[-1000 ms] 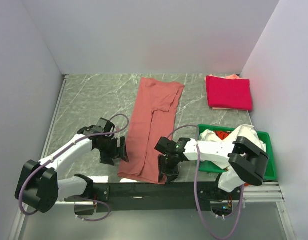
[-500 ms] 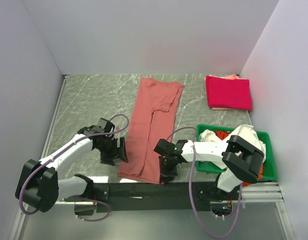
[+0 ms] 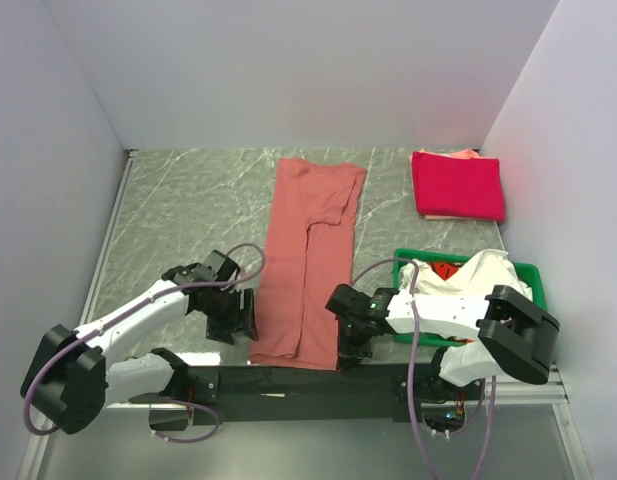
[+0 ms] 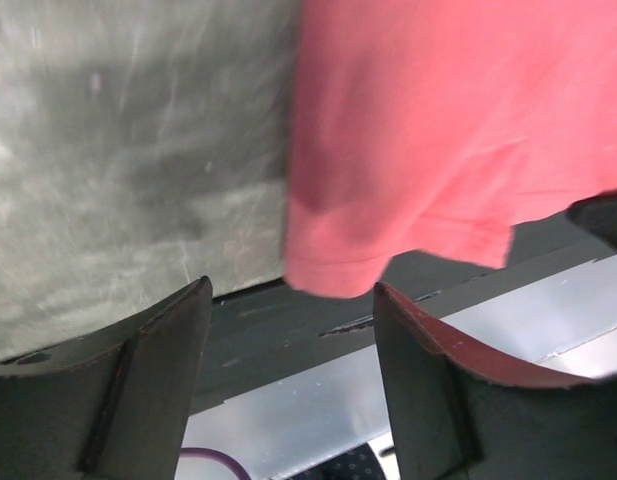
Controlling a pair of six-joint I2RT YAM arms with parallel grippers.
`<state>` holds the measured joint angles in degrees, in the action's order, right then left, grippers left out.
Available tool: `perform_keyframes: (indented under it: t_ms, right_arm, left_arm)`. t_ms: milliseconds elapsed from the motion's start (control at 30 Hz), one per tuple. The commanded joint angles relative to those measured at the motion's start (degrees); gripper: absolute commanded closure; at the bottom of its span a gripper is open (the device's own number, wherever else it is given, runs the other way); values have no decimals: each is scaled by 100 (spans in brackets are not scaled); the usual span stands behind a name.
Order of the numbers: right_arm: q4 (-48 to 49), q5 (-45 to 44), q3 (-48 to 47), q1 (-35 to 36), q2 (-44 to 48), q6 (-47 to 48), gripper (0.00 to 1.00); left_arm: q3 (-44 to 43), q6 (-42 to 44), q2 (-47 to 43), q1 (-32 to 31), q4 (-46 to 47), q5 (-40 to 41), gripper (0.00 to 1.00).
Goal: Fold and stack the t-shirts
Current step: Fold the tshirt
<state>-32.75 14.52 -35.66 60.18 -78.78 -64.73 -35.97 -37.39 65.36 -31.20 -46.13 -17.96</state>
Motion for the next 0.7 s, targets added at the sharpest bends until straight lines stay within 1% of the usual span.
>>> perform_keyframes:
  t_ms: [0,133,267,567,633,667]
  right_arm:
    - [-240,-178,103,-94,179,-58,92]
    - [-240,-160,42,-121,92,4,92]
    - [-214,-152,-11,-112,38,39,92]
    - [-223,-187,50,-112,153,22,92]
    - [-223,-196,50,-103,170,13,92]
    - [-205,-196,50,-112,179,4,92]
  left_arm:
    - [326,-488,-357,-149,77,-32,30]
    - [599,-866,-638,-307,235,-128,31]
    - [784,-1095,-718,-404,560,-147,31]
    - [722,-1438,-542,-554,877,99,33]
    - [740,-1464,-507,-580,886,117,34]
    - [766,-1491,-498,-598,904,117,36]
